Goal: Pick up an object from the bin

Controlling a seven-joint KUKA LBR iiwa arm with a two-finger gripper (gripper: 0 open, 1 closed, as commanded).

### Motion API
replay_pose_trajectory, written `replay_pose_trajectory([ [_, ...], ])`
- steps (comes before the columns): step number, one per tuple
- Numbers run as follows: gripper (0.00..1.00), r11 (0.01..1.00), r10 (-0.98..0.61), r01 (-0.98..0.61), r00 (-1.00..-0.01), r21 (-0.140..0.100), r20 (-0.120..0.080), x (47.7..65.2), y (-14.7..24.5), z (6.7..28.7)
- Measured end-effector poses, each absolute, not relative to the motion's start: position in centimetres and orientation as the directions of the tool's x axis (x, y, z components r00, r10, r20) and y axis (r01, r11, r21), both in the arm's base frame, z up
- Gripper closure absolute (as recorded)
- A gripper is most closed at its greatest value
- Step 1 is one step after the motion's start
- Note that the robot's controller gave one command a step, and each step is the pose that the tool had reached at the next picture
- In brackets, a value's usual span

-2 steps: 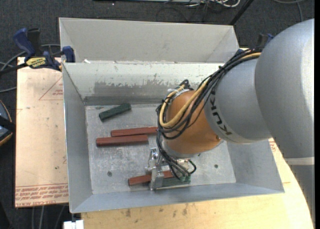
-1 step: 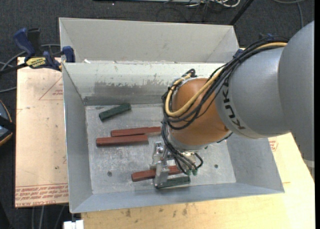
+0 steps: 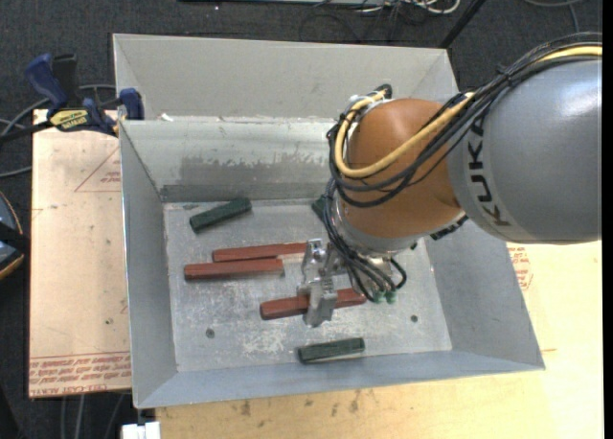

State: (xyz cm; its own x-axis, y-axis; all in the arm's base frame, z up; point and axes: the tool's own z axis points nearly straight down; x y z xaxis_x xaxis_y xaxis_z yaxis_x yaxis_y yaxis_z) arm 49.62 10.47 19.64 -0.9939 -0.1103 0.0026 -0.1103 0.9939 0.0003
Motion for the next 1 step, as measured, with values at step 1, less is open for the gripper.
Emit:
replay_pose_trajectory([
  [1,1.0,0.994,-0.11,-0.11,-0.994,0.002,-0.012,49.65,10.45,20.22],
])
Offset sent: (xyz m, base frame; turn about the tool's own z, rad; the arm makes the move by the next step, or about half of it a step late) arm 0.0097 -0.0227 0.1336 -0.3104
